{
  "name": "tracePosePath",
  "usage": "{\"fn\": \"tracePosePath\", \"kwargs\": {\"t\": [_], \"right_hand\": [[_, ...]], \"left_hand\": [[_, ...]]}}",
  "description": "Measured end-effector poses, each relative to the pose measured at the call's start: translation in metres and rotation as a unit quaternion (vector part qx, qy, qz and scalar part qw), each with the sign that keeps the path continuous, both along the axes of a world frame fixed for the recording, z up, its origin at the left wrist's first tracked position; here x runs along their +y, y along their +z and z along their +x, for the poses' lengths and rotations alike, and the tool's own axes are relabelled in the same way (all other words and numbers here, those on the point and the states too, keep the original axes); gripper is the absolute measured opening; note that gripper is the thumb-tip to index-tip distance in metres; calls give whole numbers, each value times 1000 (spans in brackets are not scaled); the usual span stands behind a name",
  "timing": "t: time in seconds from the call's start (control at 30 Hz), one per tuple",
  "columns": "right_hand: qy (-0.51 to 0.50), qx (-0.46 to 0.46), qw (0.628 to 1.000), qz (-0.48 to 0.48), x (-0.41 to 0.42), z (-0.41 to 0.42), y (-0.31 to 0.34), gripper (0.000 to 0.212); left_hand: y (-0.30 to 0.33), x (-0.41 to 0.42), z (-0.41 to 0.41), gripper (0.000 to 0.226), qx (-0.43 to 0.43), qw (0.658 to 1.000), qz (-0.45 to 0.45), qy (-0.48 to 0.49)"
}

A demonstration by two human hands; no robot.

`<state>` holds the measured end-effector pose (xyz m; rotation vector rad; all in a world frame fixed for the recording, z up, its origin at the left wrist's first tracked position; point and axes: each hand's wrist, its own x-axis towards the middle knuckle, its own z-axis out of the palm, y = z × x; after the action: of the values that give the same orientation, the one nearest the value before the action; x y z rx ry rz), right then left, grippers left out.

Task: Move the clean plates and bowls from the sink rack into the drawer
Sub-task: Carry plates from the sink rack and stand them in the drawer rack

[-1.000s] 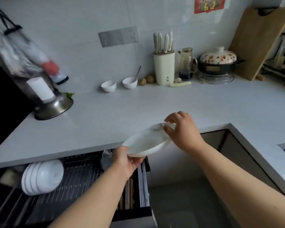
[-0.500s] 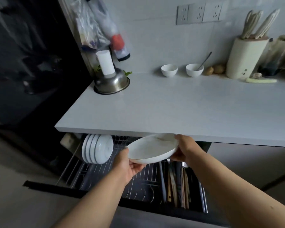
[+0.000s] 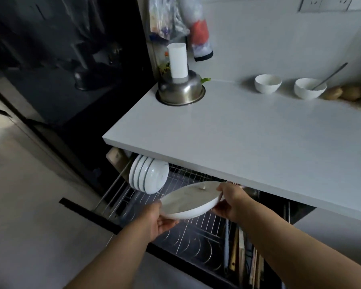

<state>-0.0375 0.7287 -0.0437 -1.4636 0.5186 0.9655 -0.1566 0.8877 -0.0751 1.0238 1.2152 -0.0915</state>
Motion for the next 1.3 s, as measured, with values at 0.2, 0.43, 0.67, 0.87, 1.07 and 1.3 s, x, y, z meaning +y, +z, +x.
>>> {"fn": "tracePosePath", "kwargs": {"t": [0.2,0.43,0.67,0.87,1.07,1.3], "right_hand": [[39,-16,999,-7,26,17,-29,11],[110,-79,988,-74,71,21,-75,26],[175,-156,965,-115,134,23,-105,48],[208,-176,948,-166,180,36,-124,55],[232,-221,916,-242,215,43,-140,57],[243,-243,896,-280,241,53,-155,65]], "left_hand": [[-25,39,4,38,123,921,336,-152],[-37,66,-14,34,165,800,502,-284],[-68,125,-22,33,137,755,559,-314],[-93,162,-28,37,112,725,588,-341],[-111,181,-24,48,87,704,597,-375],[-121,187,-23,54,76,699,600,-382]]}}
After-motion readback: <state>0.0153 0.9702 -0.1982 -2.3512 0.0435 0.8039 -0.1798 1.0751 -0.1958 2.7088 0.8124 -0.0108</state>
